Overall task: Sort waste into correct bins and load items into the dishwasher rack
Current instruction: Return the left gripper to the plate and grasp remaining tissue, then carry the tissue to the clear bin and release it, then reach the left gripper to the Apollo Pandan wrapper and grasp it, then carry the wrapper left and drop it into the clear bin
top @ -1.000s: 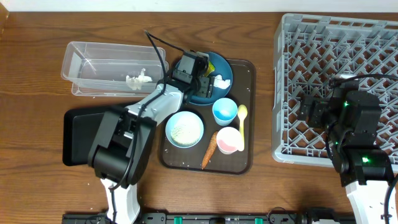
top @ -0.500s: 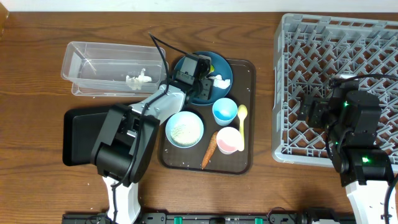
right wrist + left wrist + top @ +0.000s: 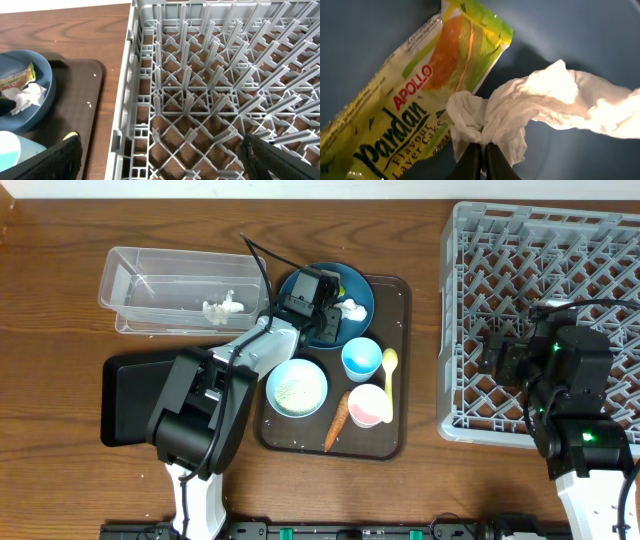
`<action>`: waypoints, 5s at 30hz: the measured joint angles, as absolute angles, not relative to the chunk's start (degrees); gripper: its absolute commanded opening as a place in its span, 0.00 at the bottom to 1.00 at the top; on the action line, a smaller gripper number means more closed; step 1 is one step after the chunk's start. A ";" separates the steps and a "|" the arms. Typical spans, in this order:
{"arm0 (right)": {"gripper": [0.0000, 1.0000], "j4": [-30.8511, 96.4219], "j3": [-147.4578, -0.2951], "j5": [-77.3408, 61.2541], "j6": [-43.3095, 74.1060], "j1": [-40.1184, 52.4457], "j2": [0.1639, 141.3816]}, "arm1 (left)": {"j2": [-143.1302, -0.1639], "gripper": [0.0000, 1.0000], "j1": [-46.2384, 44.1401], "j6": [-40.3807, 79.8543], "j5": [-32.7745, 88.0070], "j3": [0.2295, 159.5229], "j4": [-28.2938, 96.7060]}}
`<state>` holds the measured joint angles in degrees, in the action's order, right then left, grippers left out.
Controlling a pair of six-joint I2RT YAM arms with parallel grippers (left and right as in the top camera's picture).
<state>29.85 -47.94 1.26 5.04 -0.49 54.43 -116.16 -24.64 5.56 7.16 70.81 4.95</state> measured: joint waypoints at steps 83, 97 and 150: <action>0.99 30.63 -47.94 1.26 5.04 -0.49 54.46 | -119.04 0.63 -22.94 -16.32 7.46 70.74 -6.48; 0.99 30.63 -47.94 1.23 5.04 -0.49 54.46 | -119.59 0.11 -22.94 -16.49 6.92 70.74 -6.46; 0.99 30.70 -47.94 1.23 5.04 -0.49 54.46 | -120.86 0.06 -24.77 -14.74 -2.13 70.74 -9.17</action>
<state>30.70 -47.94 1.23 5.04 -0.49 54.46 -120.86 -24.77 -14.74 -2.13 70.74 -9.17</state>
